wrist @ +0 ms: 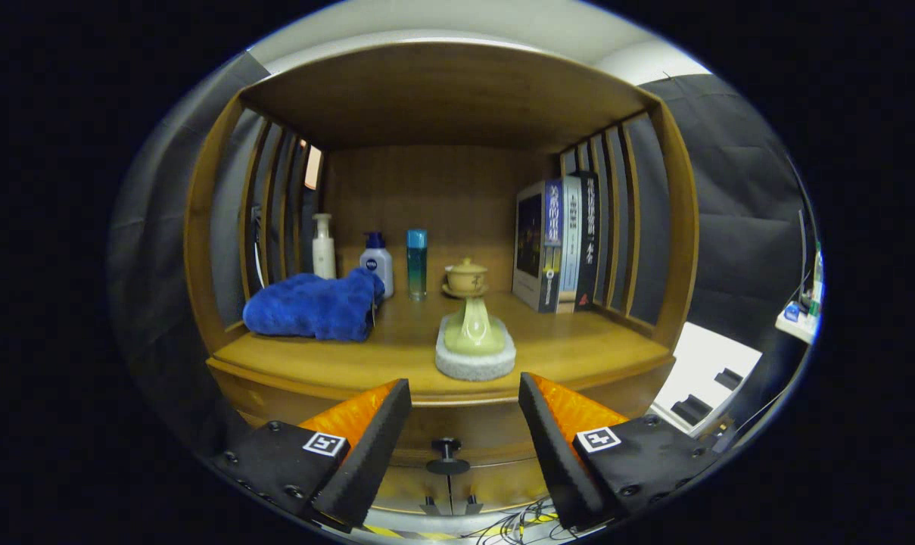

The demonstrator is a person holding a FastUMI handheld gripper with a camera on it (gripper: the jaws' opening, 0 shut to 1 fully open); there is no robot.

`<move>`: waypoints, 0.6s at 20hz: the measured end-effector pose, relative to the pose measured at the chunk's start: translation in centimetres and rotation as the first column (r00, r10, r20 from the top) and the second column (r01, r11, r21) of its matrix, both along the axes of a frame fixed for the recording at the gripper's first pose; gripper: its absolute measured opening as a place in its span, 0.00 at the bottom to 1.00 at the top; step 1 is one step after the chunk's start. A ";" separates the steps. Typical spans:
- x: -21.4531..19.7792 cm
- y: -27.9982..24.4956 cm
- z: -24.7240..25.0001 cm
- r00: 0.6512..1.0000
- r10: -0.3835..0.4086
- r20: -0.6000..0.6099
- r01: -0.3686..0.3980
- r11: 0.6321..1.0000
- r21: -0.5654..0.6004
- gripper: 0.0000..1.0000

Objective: Pull open the drawer, take out the items inside it, and place them on the countertop above the cabinet.

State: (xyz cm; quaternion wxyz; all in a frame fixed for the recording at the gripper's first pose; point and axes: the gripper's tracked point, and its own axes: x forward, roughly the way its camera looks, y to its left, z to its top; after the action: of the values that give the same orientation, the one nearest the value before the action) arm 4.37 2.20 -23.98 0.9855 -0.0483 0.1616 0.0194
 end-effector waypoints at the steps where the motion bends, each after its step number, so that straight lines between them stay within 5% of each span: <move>1: -0.4 -0.1 1.7 1.000 -0.003 0.022 0.003 1.000 -0.005 0.95; 12: -6.3 -1.4 17.8 0.985 -0.006 0.172 0.005 1.000 0.010 0.95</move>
State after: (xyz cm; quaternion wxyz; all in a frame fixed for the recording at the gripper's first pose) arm -1.95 0.75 -6.19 0.9960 -0.0446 0.0760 0.0132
